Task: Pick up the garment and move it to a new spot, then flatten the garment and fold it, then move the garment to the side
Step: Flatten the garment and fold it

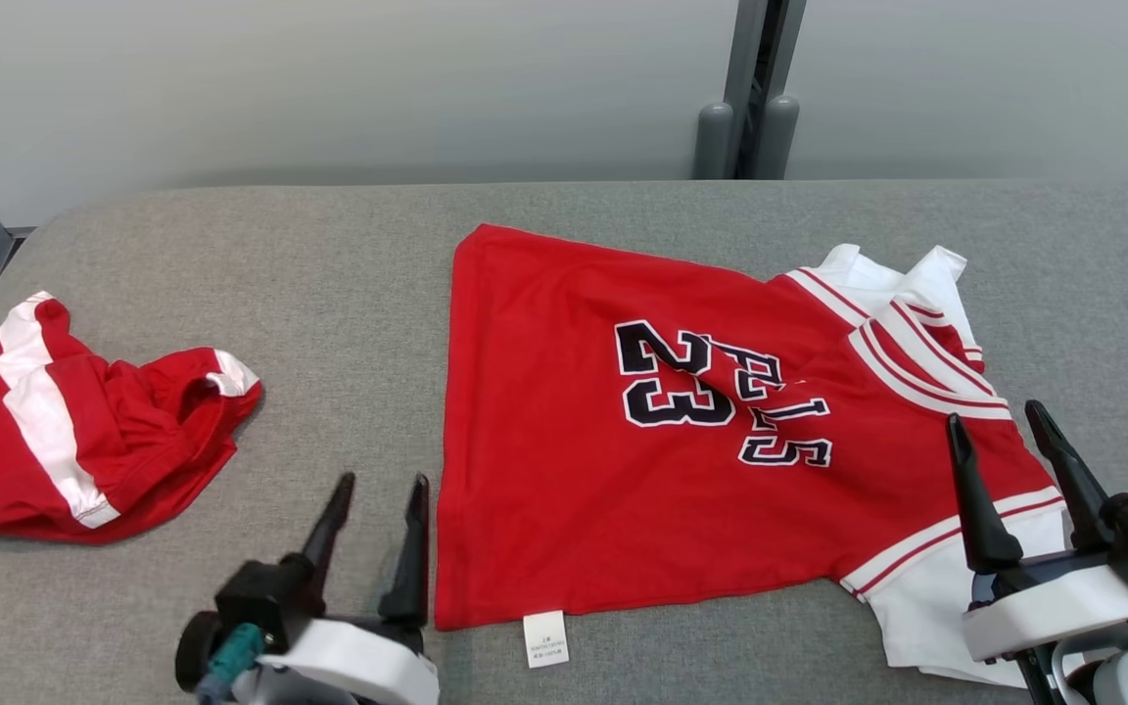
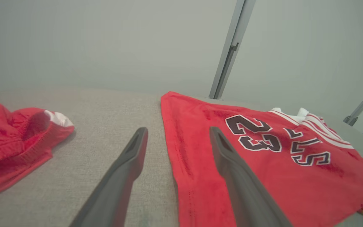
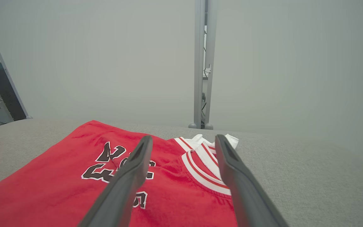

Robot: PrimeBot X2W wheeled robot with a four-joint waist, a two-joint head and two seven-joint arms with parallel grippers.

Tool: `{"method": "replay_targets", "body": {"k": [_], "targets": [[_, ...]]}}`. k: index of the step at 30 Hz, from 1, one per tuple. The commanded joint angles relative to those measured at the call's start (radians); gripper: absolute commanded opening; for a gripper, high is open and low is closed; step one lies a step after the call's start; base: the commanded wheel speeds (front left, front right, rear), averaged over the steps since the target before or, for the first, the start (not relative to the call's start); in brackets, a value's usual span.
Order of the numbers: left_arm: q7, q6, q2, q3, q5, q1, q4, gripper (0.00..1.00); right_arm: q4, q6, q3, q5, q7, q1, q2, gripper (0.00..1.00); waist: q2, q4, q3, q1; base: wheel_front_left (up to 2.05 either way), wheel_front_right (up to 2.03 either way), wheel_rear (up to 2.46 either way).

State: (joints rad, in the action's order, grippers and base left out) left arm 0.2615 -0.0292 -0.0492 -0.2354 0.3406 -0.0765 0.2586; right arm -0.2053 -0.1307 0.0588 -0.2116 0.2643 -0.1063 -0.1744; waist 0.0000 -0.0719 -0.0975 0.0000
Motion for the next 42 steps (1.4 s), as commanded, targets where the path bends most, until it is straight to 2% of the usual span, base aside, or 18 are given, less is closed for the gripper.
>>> {"method": "replay_targets", "body": {"k": [1,4,6,9,13,19,24,25,26,27,28,29,42], "targets": [[0.003,0.013,-0.003,-0.009,-0.02,0.007,0.018,1.0,0.008,0.0,-0.006,0.011,0.002,0.015,0.0,1.0,0.0,0.004,-0.003,0.0,0.0,0.0,0.0],[-0.001,0.04,-0.004,-0.033,-0.023,0.017,0.087,1.0,0.01,0.0,-0.008,0.019,0.002,0.018,0.008,1.0,0.0,0.01,-0.007,0.0,0.0,0.0,0.0],[-0.039,0.066,-0.012,-0.058,-0.024,0.018,0.129,1.0,0.011,0.0,-0.01,0.02,0.002,0.021,0.01,1.0,0.0,0.012,-0.009,0.0,0.0,0.0,0.0],[-0.109,0.078,-0.026,-0.076,-0.018,0.015,0.169,1.0,0.01,0.0,-0.013,0.019,0.002,0.018,0.011,1.0,0.0,0.016,-0.012,0.0,0.0,0.0,0.0],[-0.19,0.071,-0.031,-0.09,-0.012,0.015,0.192,1.0,0.01,0.0,-0.014,0.021,0.002,0.018,0.016,1.0,0.0,0.021,-0.012,0.0,0.0,0.0,0.0],[-0.291,0.088,-0.044,-0.121,-0.003,0.028,0.186,1.0,0.002,0.0,-0.013,0.022,0.002,0.021,0.02,1.0,0.0,0.028,-0.015,0.0,0.0,0.0,0.0],[-0.324,0.052,-0.044,-0.117,0.004,0.026,0.17,1.0,-0.002,0.0,-0.007,0.022,0.002,0.015,0.023,1.0,0.0,0.036,-0.019,0.0,0.0,0.0,0.0],[-0.33,0.05,-0.042,-0.117,0.009,0.026,0.168,0.97,-0.003,0.0,-0.007,0.021,0.002,0.014,0.023,1.0,0.0,0.036,-0.02,0.0,0.0,0.0,0.0],[-0.333,0.05,-0.041,-0.118,0.011,0.025,0.166,0.8,-0.005,0.0,-0.006,0.02,0.002,0.015,0.022,1.0,0.0,0.037,-0.021,0.0,0.0,0.0,0.0],[-0.334,0.051,-0.039,-0.116,0.019,0.026,0.164,0.42,-0.007,0.0,-0.006,0.019,0.002,0.015,0.021,1.0,0.0,0.038,-0.022,0.0,0.0,0.0,0.0],[-0.333,0.052,-0.037,-0.111,0.029,0.027,0.162,0.09,-0.01,0.0,-0.006,0.018,0.002,0.015,0.021,1.0,0.0,0.039,-0.022,0.0,0.0,0.0,0.0],[-0.332,0.057,-0.034,-0.106,0.042,0.027,0.159,0.0,-0.012,0.0,-0.007,0.017,0.002,0.016,0.02,1.0,0.0,0.04,-0.023,0.0,0.0,0.0,0.0],[-0.271,0.057,-0.037,-0.07,0.084,0.001,0.109,0.0,-0.045,0.0,-0.071,-0.007,0.002,0.03,0.03,1.0,0.0,0.051,-0.021,0.0,0.0,0.0,0.0]]}}
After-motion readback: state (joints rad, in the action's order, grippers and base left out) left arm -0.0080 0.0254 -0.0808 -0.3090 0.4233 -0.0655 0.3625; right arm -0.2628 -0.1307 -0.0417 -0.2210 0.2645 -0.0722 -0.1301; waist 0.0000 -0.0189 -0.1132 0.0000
